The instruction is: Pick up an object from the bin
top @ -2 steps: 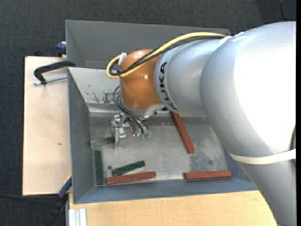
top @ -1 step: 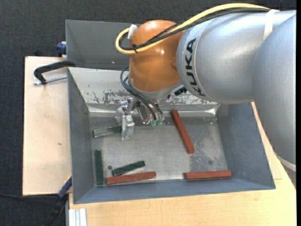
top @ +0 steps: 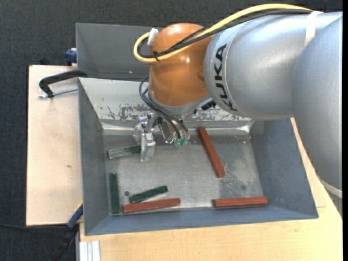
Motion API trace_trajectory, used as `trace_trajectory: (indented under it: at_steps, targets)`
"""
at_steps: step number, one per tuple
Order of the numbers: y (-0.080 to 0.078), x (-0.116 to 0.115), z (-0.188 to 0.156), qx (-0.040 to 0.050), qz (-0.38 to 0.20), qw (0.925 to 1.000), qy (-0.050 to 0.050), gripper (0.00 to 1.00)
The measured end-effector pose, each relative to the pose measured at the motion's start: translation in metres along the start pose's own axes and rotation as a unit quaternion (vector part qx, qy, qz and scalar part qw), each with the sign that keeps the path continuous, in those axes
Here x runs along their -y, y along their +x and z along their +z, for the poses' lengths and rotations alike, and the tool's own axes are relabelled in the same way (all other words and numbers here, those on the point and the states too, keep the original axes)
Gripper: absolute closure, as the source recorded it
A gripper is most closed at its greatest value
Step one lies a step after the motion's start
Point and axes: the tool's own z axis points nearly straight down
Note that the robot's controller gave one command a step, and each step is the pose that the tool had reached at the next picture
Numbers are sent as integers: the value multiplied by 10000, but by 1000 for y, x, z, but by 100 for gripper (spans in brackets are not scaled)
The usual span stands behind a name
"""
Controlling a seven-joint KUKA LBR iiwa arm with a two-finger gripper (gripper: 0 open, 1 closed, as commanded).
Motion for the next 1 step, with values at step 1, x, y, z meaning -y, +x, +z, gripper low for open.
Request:
trace_trajectory:
  at_steps: [1]
  targets:
    - [6,-1,-92,17,-2910,9567,0,100]
